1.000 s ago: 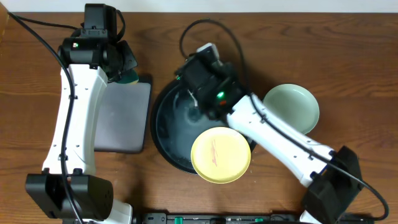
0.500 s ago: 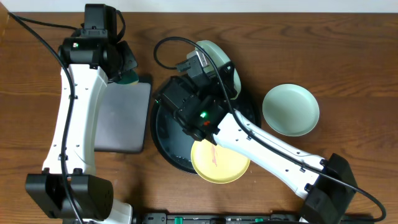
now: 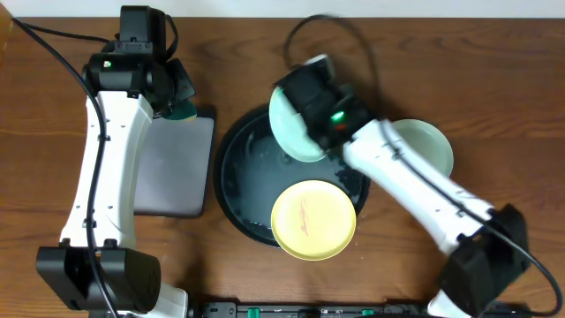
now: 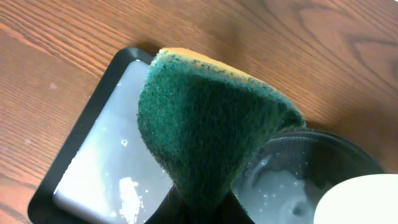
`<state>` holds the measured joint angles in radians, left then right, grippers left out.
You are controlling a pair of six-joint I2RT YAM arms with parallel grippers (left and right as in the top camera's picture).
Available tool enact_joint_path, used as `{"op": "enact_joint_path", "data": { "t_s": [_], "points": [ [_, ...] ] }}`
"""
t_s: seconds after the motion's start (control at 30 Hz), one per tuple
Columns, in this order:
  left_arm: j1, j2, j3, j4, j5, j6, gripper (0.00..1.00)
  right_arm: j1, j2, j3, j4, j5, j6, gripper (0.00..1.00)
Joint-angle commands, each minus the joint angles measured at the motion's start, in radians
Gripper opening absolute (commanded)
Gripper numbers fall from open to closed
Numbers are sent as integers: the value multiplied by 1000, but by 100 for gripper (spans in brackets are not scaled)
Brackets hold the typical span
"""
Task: Clean dirty plates on tray and stack at the side
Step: 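Lift the plate with right gripper and stack it on the cleaned plate, then release the stacked plate and withdraw the right gripper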
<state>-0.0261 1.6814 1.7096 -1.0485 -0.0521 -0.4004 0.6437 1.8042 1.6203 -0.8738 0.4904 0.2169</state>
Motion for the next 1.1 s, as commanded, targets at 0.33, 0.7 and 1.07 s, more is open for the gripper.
{"op": "enact_joint_path", "data": {
  "t_s": [0.33, 0.7, 1.07],
  "points": [
    [3, 0, -6, -3, -9, -13, 7, -800, -313, -2, -259, -582, 21, 1],
    [3, 0, -6, -6, -9, -13, 7, -934, -246, -361, -54, -570, 27, 1],
    [3, 0, -6, -6, -9, -13, 8, -923, -246, -631, 191, -635, 56, 11]
  ]
}}
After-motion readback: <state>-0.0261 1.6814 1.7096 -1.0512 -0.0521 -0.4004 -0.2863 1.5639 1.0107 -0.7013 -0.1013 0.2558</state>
